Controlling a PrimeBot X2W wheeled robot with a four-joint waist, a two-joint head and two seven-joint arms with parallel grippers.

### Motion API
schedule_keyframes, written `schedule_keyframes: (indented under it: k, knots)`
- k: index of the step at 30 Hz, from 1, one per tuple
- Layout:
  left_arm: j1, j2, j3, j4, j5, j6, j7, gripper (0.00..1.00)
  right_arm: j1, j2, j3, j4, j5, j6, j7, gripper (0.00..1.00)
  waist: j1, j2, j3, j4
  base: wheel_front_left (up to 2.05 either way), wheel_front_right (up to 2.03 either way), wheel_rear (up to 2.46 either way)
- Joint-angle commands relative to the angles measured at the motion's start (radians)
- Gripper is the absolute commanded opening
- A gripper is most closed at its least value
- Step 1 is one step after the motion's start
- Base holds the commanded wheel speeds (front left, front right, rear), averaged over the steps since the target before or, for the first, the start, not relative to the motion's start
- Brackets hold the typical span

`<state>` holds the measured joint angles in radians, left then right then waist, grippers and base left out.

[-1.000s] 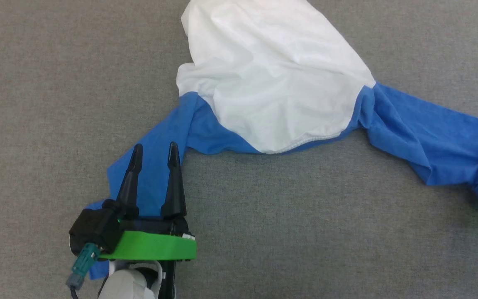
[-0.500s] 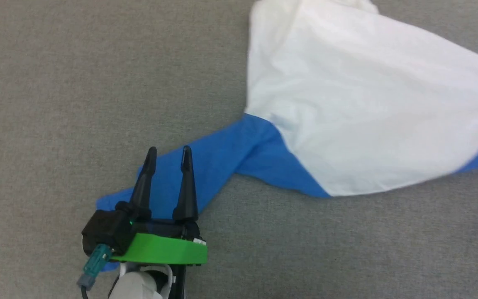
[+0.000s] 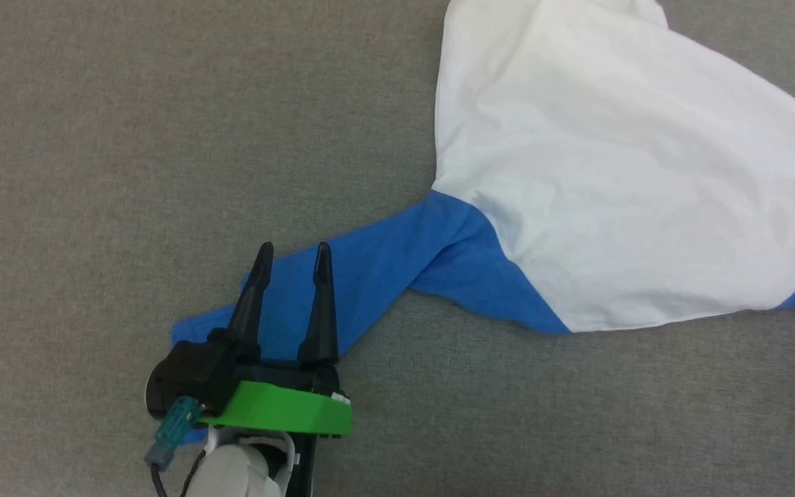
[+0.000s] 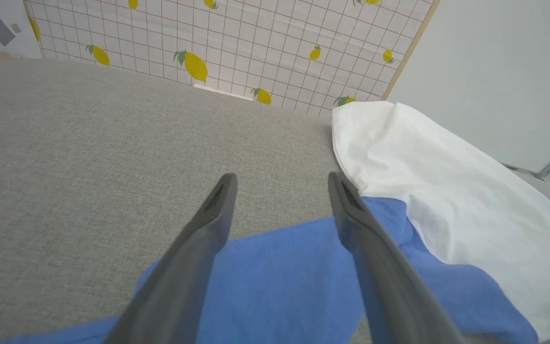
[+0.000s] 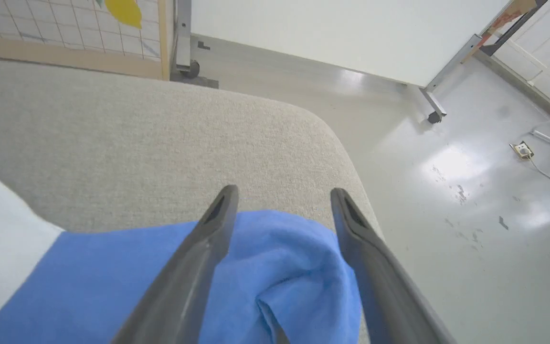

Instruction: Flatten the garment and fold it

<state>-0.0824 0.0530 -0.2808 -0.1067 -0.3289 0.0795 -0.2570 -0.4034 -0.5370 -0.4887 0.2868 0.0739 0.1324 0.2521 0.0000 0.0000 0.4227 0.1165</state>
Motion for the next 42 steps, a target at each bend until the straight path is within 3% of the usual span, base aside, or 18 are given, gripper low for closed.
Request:
schedule_keyframes:
  k: [1,6,11,15,17,24,37,38,42]
  knots:
    - [-0.008,-0.003,0.009,0.003,0.013,-0.007,-0.005,1.0,-0.015,0.026,0.016,-0.035,0.028,-0.002,-0.022,1.0,0.0,0.0,-0.039,-0.028,0.0,0.0,0.0]
    - [0.02,-0.003,0.033,0.006,0.013,-0.011,-0.005,1.0,0.069,0.138,0.082,-0.22,0.095,-0.002,-0.068,1.0,0.0,0.0,-0.101,-0.054,0.0,0.0,0.0]
    - [0.066,-0.003,0.053,-0.003,0.009,-0.014,-0.005,1.0,0.27,0.31,0.137,-0.437,0.107,-0.002,-0.085,1.0,0.0,0.0,-0.141,-0.071,0.0,0.0,0.0]
    - [0.102,-0.002,0.067,-0.012,0.014,-0.017,-0.005,1.0,0.424,0.433,0.168,-0.537,0.079,-0.002,-0.118,1.0,0.0,0.0,-0.148,-0.081,0.0,0.0,0.0]
    - [0.114,0.007,0.066,-0.007,0.028,-0.016,-0.005,1.0,0.477,0.466,0.177,-0.554,0.078,-0.002,-0.139,1.0,0.0,0.0,-0.151,-0.087,0.0,0.0,0.0]
    - [0.094,0.051,0.044,0.005,0.083,-0.013,0.051,1.0,0.518,0.486,0.213,-0.56,0.116,-0.002,-0.177,1.0,0.0,0.0,-0.149,-0.126,0.0,0.0,0.0]
    - [-0.041,0.259,-0.078,0.087,0.192,-0.128,0.604,1.0,0.459,0.487,0.223,-0.584,0.109,-0.002,-0.172,1.0,0.0,0.0,-0.061,-0.132,0.0,0.0,0.0]
    - [-0.068,0.275,-0.084,0.112,0.191,-0.142,0.638,0.0,0.452,0.487,0.235,-0.577,0.113,-0.002,-0.177,1.0,0.0,0.0,-0.053,-0.134,0.0,0.0,0.0]
    - [-0.083,0.254,-0.051,0.075,0.136,-0.14,0.605,0.0,0.447,0.487,0.234,-0.577,0.116,-0.002,-0.183,1.0,0.0,0.0,-0.055,-0.134,0.0,0.0,0.0]
